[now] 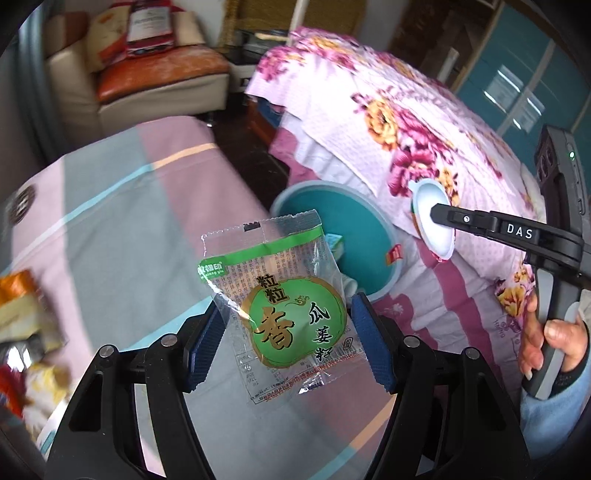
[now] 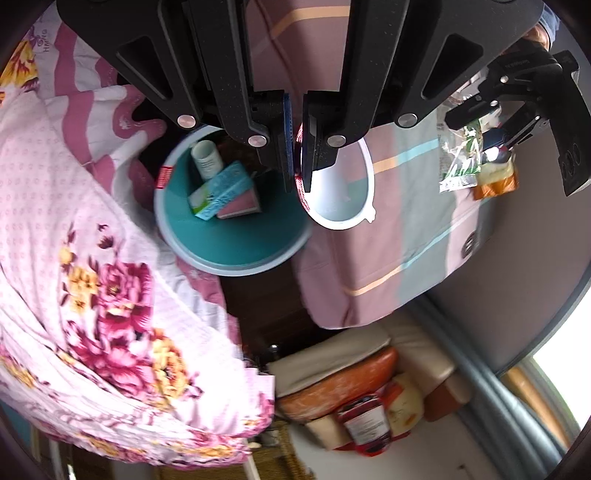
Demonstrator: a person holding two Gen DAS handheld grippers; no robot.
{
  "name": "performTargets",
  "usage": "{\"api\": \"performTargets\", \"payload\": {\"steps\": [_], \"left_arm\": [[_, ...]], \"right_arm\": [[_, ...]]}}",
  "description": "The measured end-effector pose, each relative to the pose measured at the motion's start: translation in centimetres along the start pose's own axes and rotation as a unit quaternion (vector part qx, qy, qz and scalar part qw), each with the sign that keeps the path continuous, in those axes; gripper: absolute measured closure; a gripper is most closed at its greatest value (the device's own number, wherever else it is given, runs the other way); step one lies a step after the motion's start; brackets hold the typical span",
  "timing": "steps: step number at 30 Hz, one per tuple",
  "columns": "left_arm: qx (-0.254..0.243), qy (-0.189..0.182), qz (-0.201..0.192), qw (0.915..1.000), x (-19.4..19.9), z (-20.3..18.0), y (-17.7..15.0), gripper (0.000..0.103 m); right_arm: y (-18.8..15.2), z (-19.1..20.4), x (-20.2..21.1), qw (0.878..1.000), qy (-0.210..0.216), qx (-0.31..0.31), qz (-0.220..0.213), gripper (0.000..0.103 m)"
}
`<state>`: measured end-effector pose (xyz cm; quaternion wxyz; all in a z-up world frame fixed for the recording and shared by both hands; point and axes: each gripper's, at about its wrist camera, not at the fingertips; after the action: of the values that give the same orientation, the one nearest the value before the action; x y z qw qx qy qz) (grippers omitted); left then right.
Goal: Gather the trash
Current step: 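Carry the seed bag and white cup over the teal bin and open both grippers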
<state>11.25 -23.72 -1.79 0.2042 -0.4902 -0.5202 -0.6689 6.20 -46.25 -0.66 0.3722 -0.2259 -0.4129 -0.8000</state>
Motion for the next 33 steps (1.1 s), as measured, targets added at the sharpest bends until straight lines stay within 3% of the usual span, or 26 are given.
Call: {"api": "performTargets", "payload": {"steps": [9,24,30,33], "left_arm": [[-0.024,-0.015,0.026,0.9993,-4.5,-4.5,2.7,0.034],[-0.034,-0.024,0.045,0.9981,-8.3,-6.6,4.6,0.033],[-0.032,-0.020,0.042,0.9984,-8.6,-6.8,5.0,0.027],[-0.023,-0.016,0.042,0.9987,-8.8,-6.5,5.1,0.017]], "right_arm": [[1.2,-5.1,0.1,0.999,-0.015,-0.042,-0.005,0.099],[2.5,-7.6,-1.4,0.998,-0.030,-0.058,0.007,0.099],[2.7,-7.7,-1.7,0.997,-0.035,-0.062,0.007,0.099],[2.7,-7.7,-1.8,0.997,-0.037,-0.062,0.009,0.099]]}}
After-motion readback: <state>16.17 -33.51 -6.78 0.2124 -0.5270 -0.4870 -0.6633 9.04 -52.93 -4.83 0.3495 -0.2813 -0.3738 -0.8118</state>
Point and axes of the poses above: each gripper's, at about its wrist camera, not at the fingertips, and x roughly against the way its jaws point, z to its left, y to its top, and after that the axes turned 13 degrees about y, right-handed
